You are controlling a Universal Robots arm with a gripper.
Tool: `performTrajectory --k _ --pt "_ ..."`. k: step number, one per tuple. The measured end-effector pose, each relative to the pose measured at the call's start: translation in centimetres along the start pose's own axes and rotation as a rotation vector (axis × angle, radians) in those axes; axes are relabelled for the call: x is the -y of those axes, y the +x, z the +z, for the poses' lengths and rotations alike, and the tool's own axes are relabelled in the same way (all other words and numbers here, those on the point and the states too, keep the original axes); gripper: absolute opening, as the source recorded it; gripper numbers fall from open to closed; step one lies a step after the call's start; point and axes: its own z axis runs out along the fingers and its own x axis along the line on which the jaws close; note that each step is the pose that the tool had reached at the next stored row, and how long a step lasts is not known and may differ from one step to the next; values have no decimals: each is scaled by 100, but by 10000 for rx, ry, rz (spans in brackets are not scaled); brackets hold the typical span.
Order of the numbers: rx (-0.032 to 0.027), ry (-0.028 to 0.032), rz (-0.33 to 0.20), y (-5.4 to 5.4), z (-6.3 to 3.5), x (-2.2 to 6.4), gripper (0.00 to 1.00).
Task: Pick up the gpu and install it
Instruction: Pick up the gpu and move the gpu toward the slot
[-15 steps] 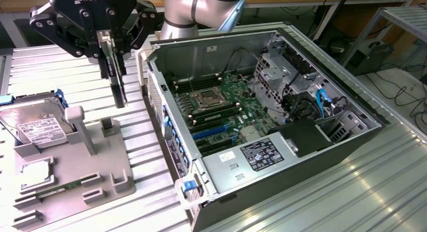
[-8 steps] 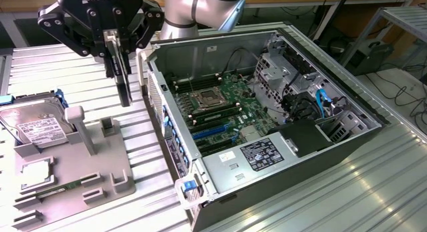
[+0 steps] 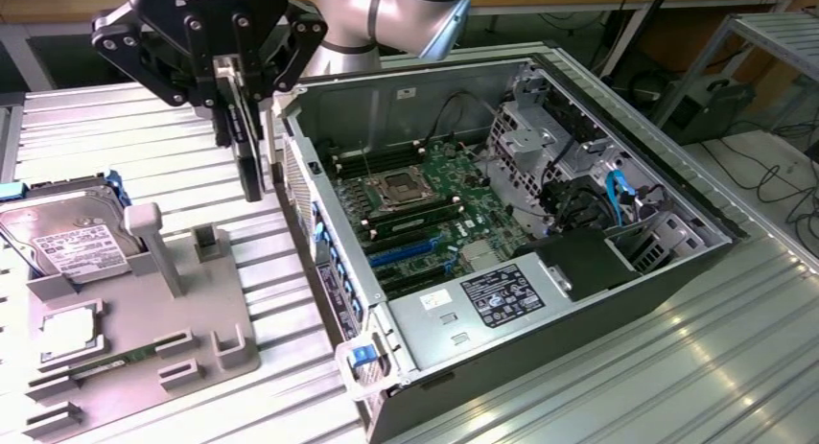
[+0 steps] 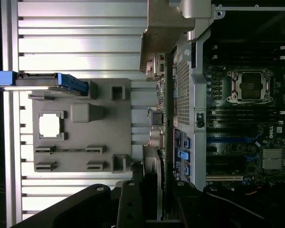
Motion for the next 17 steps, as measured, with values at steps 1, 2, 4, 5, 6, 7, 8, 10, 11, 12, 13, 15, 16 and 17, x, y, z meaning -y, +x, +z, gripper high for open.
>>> performTrajectory --k 1,2,4,5,6,7,8,10,11,12,13,15,16,17 --pt "0 -1 0 -8 1 0 28" --pt "0 -1 0 -15 1 0 28" --pt "1 -1 1 -37 2 0 28" --pt "0 0 1 -47 1 0 28" --pt "0 0 1 -57 2 0 28" --pt "0 -1 1 -67 2 0 28" --pt "0 -1 1 -76 2 0 28" --pt "-1 0 1 -95 2 0 28" --pt "0 -1 1 -108 3 0 28" --pt "0 -1 1 -117 3 0 28" --pt "0 0 0 -131 3 0 28" --pt "0 -1 1 -150 4 0 28" --pt "0 0 1 -161 4 -1 28" --pt "0 0 1 -172 4 -1 28"
